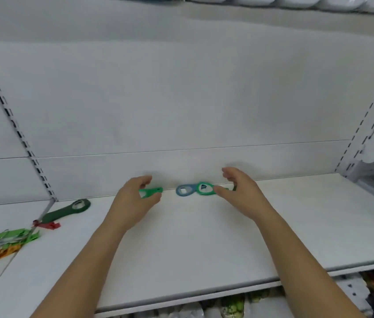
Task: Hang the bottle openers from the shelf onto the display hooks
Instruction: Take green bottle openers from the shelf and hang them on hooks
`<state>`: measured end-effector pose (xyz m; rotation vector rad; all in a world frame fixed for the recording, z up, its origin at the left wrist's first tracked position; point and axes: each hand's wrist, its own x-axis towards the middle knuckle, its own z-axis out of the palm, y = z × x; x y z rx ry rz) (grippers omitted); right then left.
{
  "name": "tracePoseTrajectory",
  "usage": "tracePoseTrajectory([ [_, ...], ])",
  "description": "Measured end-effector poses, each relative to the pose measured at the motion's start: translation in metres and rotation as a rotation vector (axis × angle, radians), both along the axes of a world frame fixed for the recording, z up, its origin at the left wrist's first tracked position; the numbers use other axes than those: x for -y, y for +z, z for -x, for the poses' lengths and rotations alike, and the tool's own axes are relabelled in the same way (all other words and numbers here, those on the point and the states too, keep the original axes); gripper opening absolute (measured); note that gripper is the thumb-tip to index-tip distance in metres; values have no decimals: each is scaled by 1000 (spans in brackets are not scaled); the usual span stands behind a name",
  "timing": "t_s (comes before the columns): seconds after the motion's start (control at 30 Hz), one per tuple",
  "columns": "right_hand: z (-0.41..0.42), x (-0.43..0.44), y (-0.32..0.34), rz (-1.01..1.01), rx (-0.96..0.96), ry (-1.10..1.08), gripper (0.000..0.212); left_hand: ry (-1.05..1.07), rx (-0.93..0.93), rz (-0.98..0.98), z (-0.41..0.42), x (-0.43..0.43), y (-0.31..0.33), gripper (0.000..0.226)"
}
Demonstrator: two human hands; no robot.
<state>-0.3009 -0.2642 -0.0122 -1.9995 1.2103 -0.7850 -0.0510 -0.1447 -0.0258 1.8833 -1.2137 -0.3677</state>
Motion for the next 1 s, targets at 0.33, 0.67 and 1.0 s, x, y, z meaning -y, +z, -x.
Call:
tracePoseTrajectory([
  [0.33,-22,45,-14,103,-526,34,9,-77,392,-251,-18,36,-19,40],
  [0.67,-27,34,-6,49,-487,40,31,-70,501,-423,-15,30,-7,35],
  [1.0,-22,-4,6,-97,30,156,11,73,305,-273,-1,-30,34,15],
])
